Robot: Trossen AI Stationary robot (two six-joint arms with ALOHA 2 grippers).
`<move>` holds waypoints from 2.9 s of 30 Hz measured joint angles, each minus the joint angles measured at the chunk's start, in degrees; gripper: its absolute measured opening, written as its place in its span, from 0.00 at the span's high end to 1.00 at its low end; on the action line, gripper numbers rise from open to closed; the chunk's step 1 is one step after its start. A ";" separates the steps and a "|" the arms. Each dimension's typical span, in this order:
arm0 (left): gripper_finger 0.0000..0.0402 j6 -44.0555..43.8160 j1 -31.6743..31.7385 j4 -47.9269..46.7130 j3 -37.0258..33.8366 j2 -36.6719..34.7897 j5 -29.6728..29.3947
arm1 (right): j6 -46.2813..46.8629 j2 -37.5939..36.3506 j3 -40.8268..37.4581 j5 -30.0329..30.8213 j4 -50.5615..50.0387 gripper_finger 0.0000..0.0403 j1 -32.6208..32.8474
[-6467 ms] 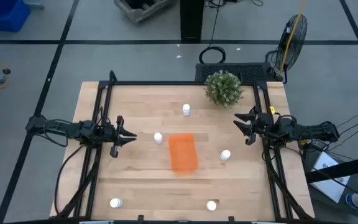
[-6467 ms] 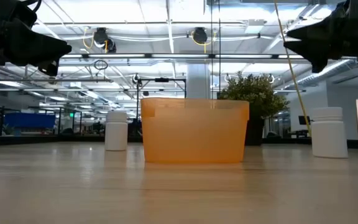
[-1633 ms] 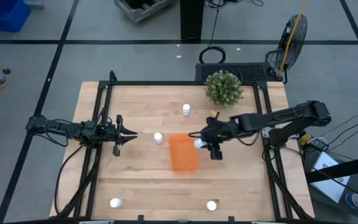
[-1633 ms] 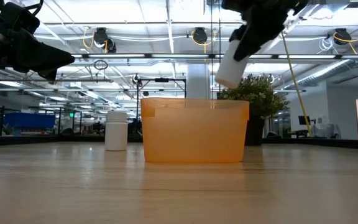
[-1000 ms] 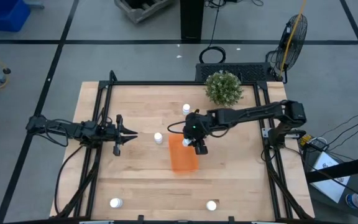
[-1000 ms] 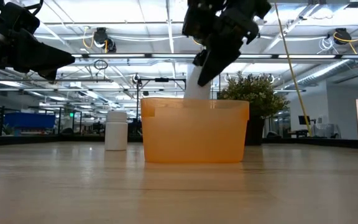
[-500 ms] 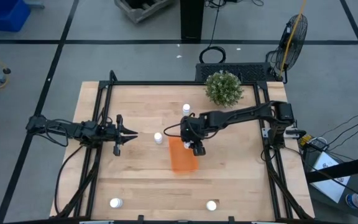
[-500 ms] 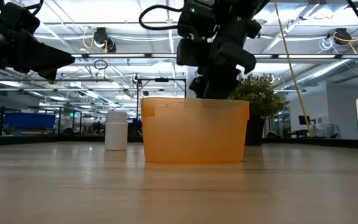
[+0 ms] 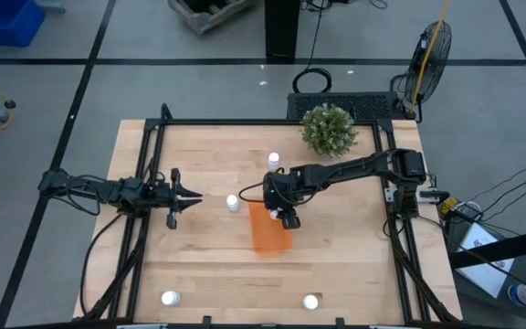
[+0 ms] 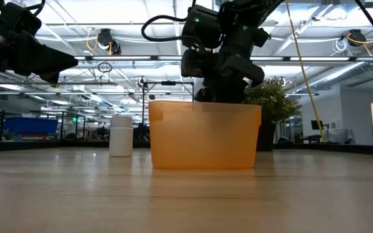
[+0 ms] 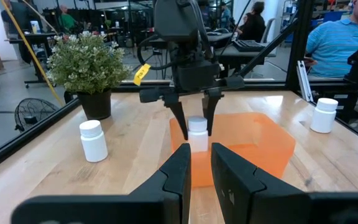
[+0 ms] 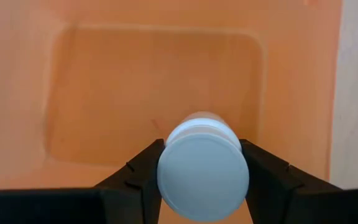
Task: Pick and place pill bottles into a basket
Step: Put the white pill bottle into the orange container
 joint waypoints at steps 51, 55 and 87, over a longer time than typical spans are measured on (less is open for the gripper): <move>0.83 -2.88 0.00 3.54 -0.13 0.11 -12.95 | 15.99 -70.73 -47.81 15.10 41.86 0.16 -1.83; 0.83 -2.88 0.00 4.27 -0.13 0.11 -13.07 | 16.74 -78.96 -54.24 14.97 45.30 0.16 -2.50; 0.83 -2.84 5.73 9.03 10.93 18.78 -11.46 | 15.93 -102.36 -72.00 18.25 45.85 0.16 -3.37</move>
